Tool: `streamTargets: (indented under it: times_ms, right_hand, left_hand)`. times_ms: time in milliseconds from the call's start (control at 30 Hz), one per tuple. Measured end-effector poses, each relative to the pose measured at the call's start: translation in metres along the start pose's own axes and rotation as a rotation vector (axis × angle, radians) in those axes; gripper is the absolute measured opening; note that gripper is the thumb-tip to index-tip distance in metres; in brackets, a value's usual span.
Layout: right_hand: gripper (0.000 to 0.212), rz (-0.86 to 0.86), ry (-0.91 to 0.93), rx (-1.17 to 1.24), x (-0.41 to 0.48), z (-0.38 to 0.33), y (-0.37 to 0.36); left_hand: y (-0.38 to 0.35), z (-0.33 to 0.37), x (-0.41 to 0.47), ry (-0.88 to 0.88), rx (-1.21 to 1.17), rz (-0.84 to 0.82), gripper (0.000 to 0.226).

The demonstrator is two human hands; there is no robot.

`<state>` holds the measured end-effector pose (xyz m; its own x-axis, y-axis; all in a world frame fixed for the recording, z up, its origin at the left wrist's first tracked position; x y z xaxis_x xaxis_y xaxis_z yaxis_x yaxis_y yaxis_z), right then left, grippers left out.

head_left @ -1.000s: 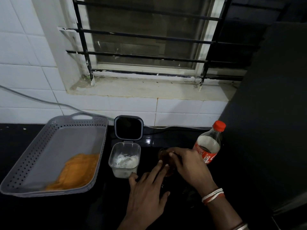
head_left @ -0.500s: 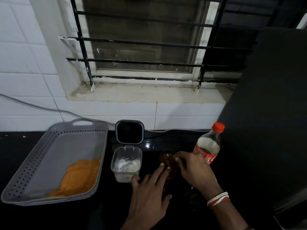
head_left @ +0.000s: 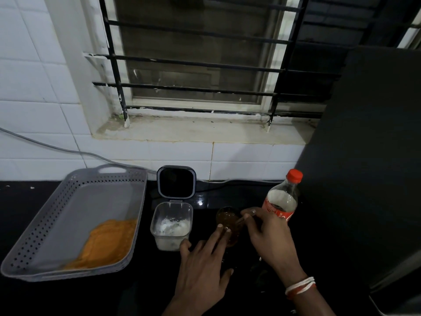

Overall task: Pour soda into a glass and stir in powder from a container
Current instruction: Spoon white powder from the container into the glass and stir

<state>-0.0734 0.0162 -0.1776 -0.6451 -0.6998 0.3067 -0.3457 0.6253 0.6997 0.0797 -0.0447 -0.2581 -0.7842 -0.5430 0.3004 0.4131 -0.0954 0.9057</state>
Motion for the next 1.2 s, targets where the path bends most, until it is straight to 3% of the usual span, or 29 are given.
streamTargets:
  times_ms: [133, 267, 367, 500, 667, 833, 1000, 1200]
  right_hand:
    - [0.016, 0.161, 0.041, 0.045, -0.007, -0.011, 0.027]
    - [0.015, 0.070, 0.064, -0.008, -0.018, -0.014, 0.027]
    - [0.016, 0.146, 0.075, 0.015, -0.021, -0.014, 0.033]
    - [0.015, 0.113, 0.057, 0.004, -0.019, -0.015, 0.023]
    - [0.014, 0.184, -0.041, 0.368, -0.013, -0.030, 0.011]
    - [0.012, -0.103, -0.230, 0.862, 0.006, -0.080, -0.075]
    - [0.012, -0.392, -0.201, 0.896, 0.029, -0.160, -0.187]
    - [0.014, -0.696, -0.221, 0.679, 0.053, -0.229, -0.331]
  left_hand:
    - [-0.001, -0.004, -0.005, -0.003, -0.008, -0.044, 0.090]
    - [0.012, -0.014, -0.017, 0.028, -0.010, 0.019, 0.084]
    - [0.024, -0.026, -0.029, 0.057, -0.036, 0.027, 0.075]
    - [0.053, -0.055, -0.043, 0.181, 0.014, 0.116, 0.064]
    - [0.093, -0.111, -0.064, 0.402, 0.103, 0.270, 0.056]
    - [0.106, -0.158, -0.096, 0.581, 0.161, 0.330, 0.051]
    - [0.099, -0.180, -0.115, 0.593, 0.113, 0.402, 0.038]
    - [0.081, -0.190, -0.122, 0.525, 0.130, 0.390, 0.041]
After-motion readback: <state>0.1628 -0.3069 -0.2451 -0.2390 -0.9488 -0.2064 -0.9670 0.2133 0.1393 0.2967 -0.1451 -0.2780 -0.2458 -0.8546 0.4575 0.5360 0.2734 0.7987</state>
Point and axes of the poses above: each hand's wrist, its own x-axis towards the middle knuckle, its own y-axis out of the back of the hand, z = x × y, the point moved 7 cm from there along x, towards the middle knuckle, and after that the axes turned 3 degrees about z, right-handed, at the moved point
